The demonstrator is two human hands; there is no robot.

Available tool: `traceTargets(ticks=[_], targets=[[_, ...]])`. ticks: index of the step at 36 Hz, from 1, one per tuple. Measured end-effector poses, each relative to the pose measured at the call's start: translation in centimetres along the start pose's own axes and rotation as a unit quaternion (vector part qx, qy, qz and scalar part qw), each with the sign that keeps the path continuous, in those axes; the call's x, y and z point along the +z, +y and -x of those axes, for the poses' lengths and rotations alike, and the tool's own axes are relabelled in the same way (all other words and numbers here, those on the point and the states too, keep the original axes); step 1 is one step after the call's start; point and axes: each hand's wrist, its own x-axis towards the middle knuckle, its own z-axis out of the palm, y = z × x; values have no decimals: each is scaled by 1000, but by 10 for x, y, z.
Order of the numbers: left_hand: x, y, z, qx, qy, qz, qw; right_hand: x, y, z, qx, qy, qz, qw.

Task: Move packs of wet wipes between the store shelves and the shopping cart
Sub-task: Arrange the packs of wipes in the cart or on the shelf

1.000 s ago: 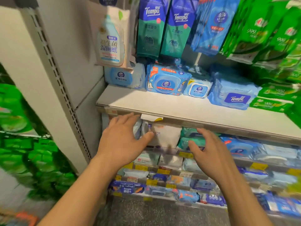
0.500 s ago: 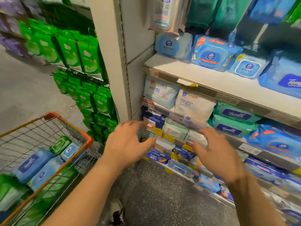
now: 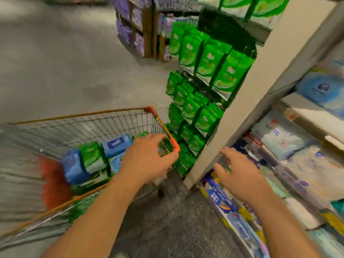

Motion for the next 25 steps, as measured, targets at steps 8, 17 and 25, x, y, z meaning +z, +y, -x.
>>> traceTargets(ticks=[8,17,25], targets=[[-55,-123,5,-105,39,40,993,37,-116,-46,-87,-51,13,995],[-83,-209,3,-171,70,56,981,81,-201,-84,-156,-99,8,983],[-89,-235,-12,-230,92,114,962,101,-238,-141,-205,-141,10,968]])
